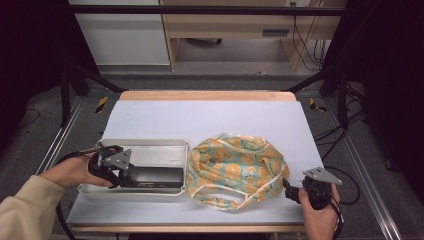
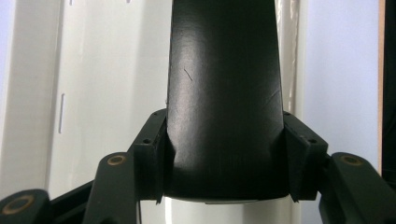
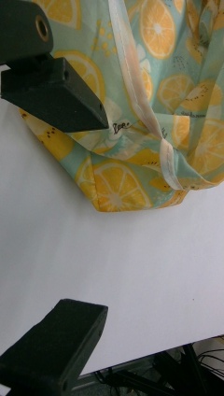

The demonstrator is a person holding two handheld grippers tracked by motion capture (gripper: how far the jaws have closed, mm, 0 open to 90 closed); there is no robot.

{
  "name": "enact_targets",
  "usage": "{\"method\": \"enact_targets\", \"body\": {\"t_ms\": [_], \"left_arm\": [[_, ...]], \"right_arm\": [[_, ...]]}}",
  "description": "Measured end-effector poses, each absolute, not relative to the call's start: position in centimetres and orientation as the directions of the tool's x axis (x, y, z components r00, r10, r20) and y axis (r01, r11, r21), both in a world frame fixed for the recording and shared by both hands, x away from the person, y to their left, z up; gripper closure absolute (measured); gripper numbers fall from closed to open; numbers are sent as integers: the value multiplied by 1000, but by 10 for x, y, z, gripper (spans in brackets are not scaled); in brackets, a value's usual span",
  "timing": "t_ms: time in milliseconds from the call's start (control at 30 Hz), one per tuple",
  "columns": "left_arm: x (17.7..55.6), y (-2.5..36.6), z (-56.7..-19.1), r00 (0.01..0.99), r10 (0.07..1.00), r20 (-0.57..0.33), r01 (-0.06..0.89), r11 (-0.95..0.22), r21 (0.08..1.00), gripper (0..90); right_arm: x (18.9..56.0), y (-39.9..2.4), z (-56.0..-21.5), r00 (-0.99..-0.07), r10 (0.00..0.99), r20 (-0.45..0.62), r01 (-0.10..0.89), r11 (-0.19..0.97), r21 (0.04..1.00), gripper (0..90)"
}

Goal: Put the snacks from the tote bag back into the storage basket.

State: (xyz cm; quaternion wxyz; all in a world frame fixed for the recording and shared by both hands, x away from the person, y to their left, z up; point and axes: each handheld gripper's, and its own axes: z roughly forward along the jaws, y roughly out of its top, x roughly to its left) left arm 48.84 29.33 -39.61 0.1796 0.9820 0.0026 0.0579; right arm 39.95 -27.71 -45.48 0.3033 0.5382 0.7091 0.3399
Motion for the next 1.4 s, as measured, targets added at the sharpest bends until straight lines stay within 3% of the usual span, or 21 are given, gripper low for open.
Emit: {"method": "enact_targets", "body": {"t_ms": [1400], "left_arm": [[505, 299, -421, 998, -21, 63, -42, -931, 361, 425]], "right_arm": [[400, -275, -456, -240, 968, -79, 565, 206, 799, 94]]}}
